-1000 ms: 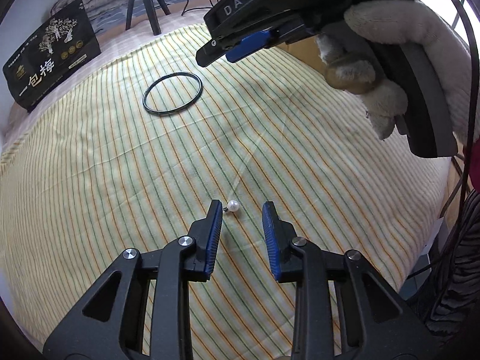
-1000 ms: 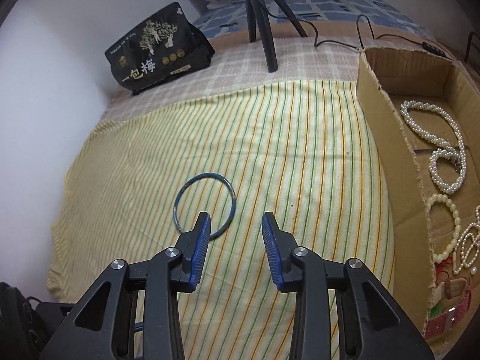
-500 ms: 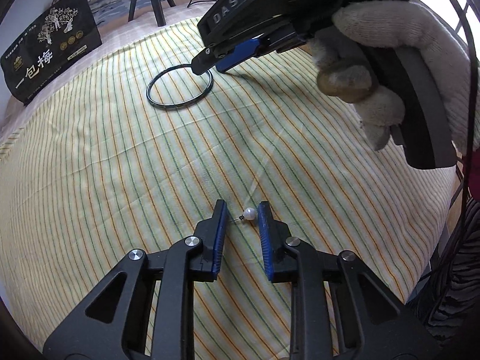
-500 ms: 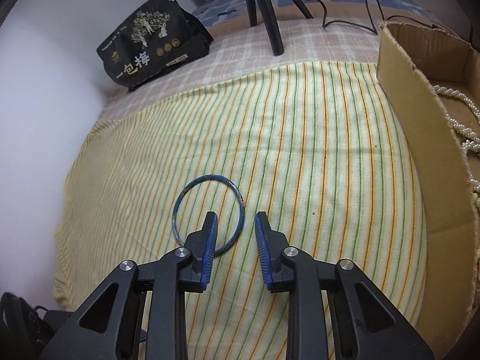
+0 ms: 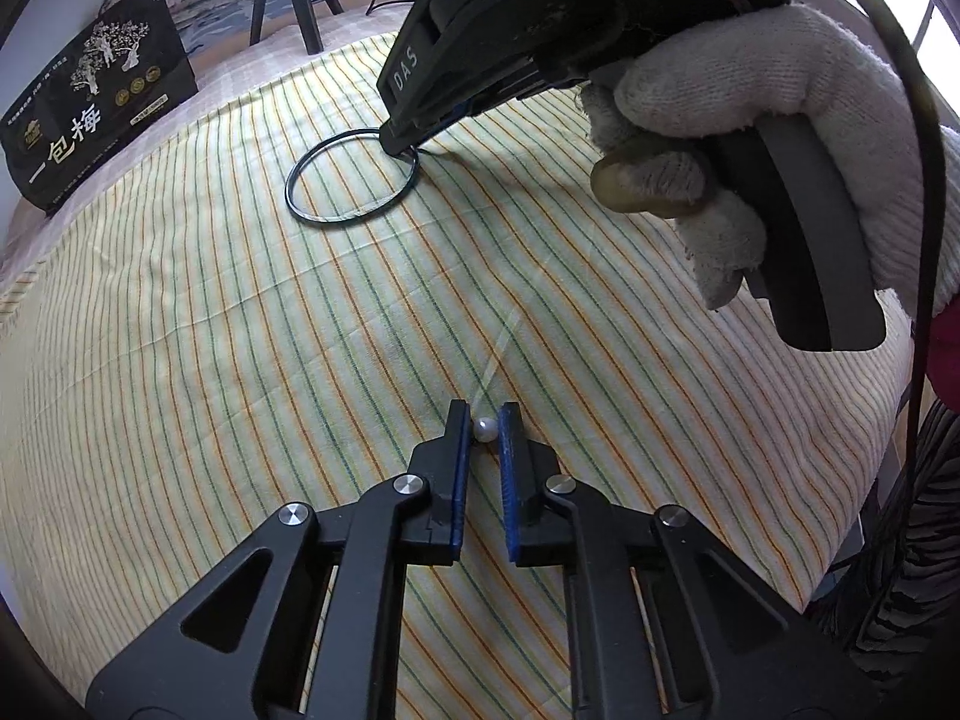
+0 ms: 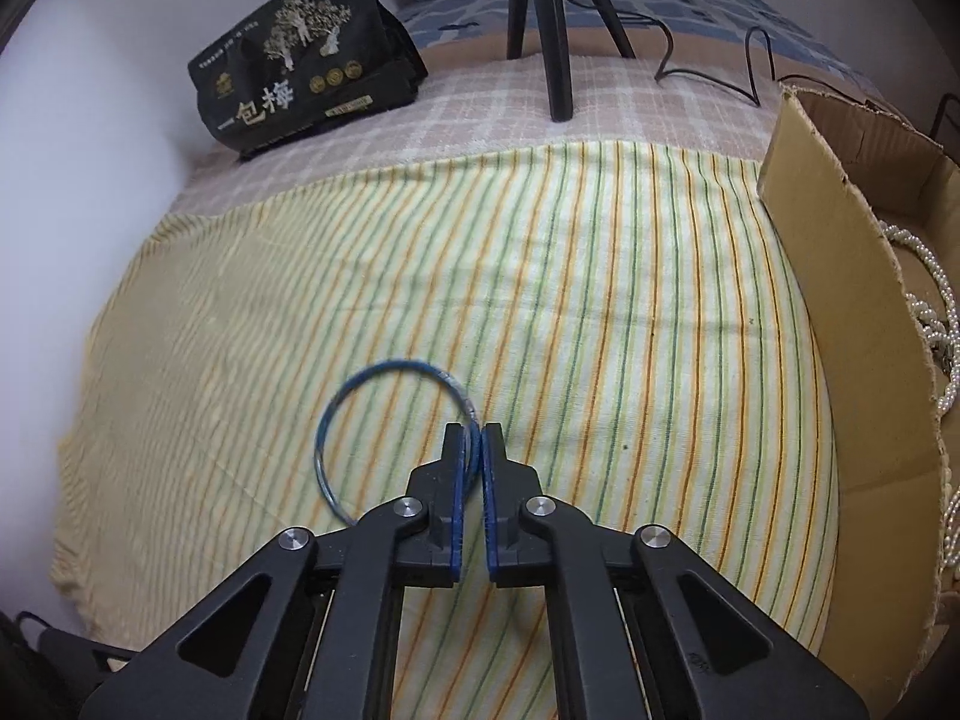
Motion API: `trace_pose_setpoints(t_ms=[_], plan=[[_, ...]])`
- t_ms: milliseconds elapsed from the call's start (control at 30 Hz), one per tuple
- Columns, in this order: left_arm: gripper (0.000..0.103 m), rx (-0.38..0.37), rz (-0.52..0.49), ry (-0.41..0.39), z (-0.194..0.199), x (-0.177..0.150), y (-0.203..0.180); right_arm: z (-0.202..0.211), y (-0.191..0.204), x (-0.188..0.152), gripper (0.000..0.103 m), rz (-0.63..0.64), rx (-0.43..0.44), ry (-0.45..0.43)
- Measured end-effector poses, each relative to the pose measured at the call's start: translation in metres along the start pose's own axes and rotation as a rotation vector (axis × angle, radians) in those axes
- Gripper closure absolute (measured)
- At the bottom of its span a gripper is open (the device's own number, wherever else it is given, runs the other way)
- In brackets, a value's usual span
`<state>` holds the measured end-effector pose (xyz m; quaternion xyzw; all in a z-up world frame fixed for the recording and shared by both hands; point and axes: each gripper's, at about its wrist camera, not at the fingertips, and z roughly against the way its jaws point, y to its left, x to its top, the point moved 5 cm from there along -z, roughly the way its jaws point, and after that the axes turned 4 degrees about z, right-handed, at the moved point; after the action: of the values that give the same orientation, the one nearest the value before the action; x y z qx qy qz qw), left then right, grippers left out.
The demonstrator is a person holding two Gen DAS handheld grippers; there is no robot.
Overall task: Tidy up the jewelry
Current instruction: 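Close the left tool on the small white pearl while the right tool grasps the black ring, then carry the pearl with the left tool into the box while the right tool carries the ring there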
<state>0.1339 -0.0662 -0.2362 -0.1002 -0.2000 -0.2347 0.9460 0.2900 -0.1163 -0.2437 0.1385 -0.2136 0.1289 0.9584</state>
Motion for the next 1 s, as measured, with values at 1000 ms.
trace_pose_setpoints(t_ms=[1000], plan=[[0.096, -0.020, 0.078, -0.171, 0.074, 0.031, -0.006, 0.147, 0.003, 0.007, 0.101, 0.069, -0.022, -0.262]])
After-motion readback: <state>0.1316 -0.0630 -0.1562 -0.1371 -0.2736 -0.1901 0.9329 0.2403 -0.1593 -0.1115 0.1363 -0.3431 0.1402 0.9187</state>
